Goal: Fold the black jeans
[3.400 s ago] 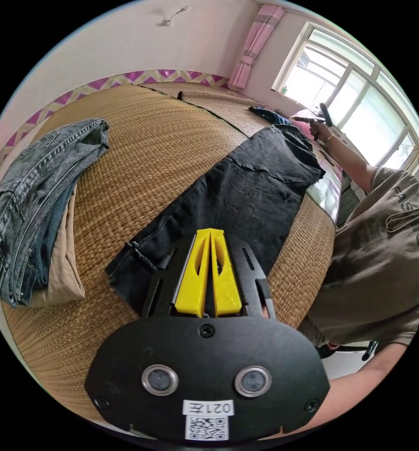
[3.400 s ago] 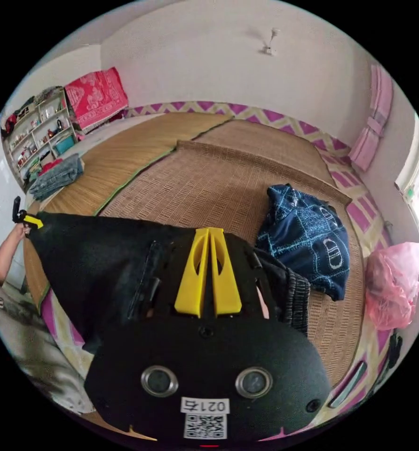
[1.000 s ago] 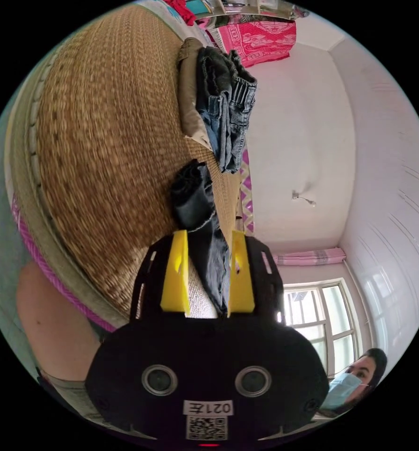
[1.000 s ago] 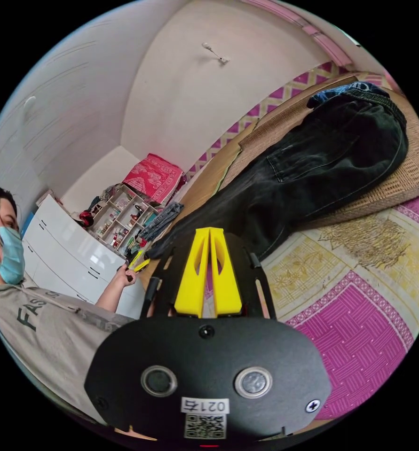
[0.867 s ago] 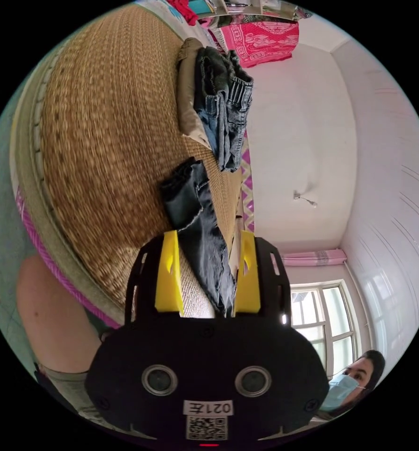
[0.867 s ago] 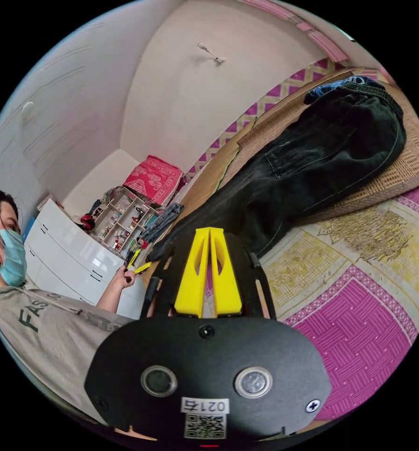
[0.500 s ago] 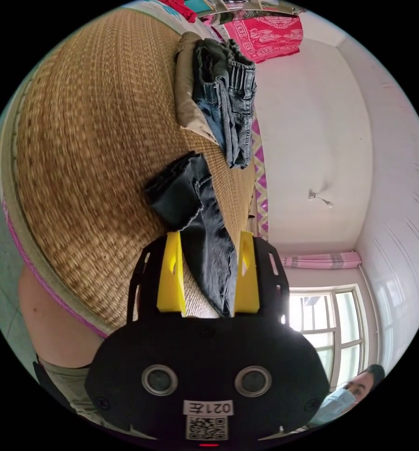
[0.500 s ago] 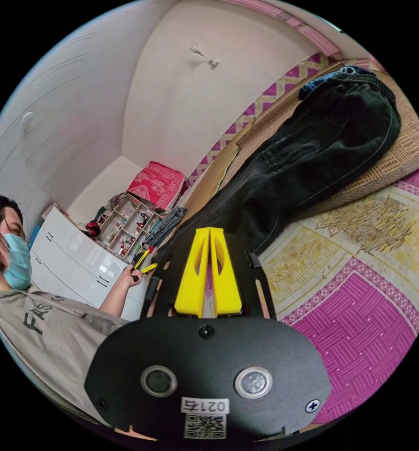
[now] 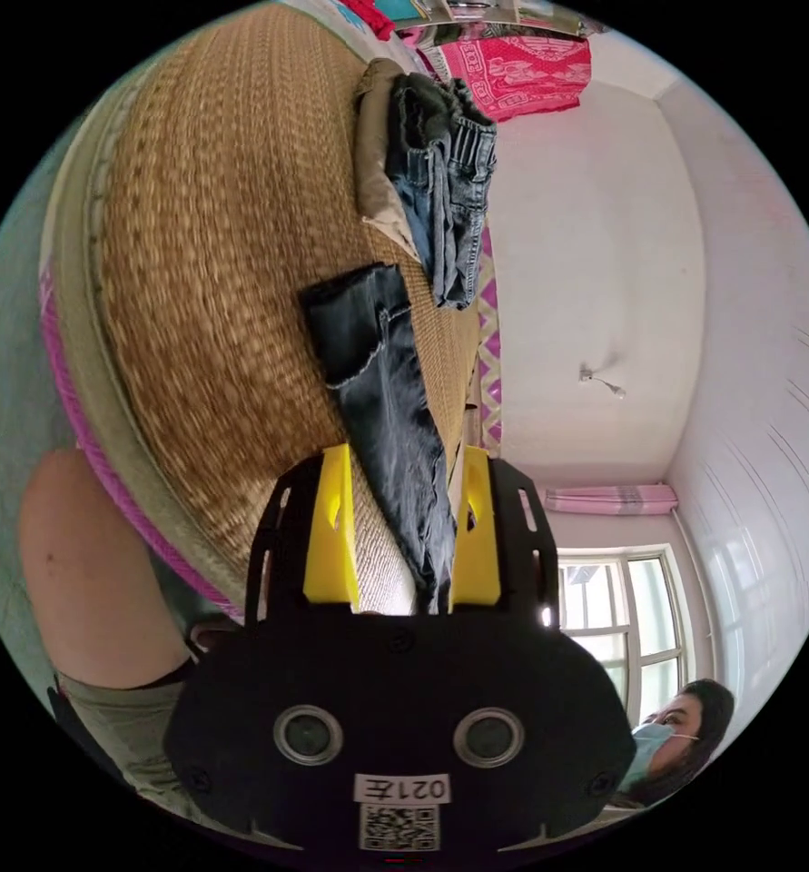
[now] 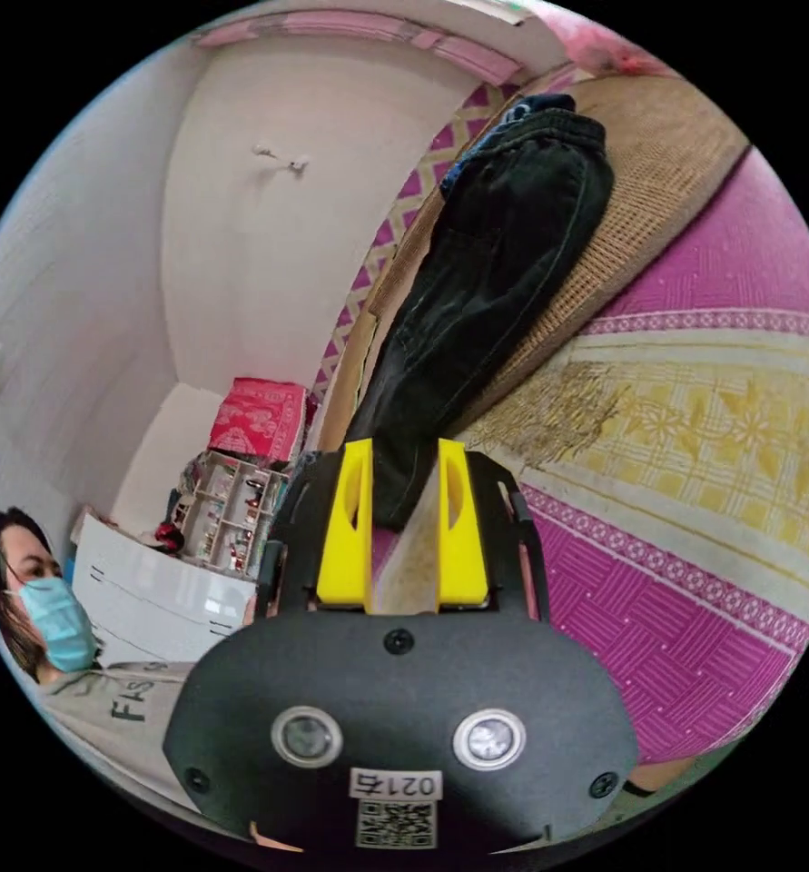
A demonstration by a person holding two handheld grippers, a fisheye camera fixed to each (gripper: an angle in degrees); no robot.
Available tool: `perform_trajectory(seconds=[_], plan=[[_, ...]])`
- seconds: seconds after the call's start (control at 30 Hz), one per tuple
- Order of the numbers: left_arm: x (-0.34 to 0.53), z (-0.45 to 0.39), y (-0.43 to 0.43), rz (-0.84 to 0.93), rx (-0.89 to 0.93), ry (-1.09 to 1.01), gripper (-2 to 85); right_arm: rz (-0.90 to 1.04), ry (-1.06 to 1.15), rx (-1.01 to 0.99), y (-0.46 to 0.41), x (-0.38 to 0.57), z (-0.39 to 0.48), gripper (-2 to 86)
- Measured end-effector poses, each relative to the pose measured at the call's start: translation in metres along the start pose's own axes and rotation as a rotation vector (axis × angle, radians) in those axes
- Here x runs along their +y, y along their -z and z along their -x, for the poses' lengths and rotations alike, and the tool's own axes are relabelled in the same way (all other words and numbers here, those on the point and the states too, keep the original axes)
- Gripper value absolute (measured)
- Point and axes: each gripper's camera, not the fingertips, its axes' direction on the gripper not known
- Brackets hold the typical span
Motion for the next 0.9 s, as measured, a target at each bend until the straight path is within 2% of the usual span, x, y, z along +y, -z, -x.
perform_trajectory(seconds=[0.17,0.5,0.73,0.9], plan=[[-0.011,-0.026,-0.020,-0.017,0.007,0.005,16.0,-0.040,-0.125,-0.132,-0.002,-0.004,-0.024,11.0],[-0.007,-0.075,-0.003,-0.040,-0.027,0.025,17.1,-0.062,-0.161,-0.224,0.005,0.008,-0.041,8.9],[-0.021,-0.138,-0.038,-0.063,-0.089,0.015,17.8,-0.054,-0.148,-0.267,0.008,0.006,-0.042,8.6],[-0.025,-0.166,-0.048,-0.138,-0.096,0.024,13.2,-0.068,-0.164,-0.303,0.018,0.012,-0.048,7.9]])
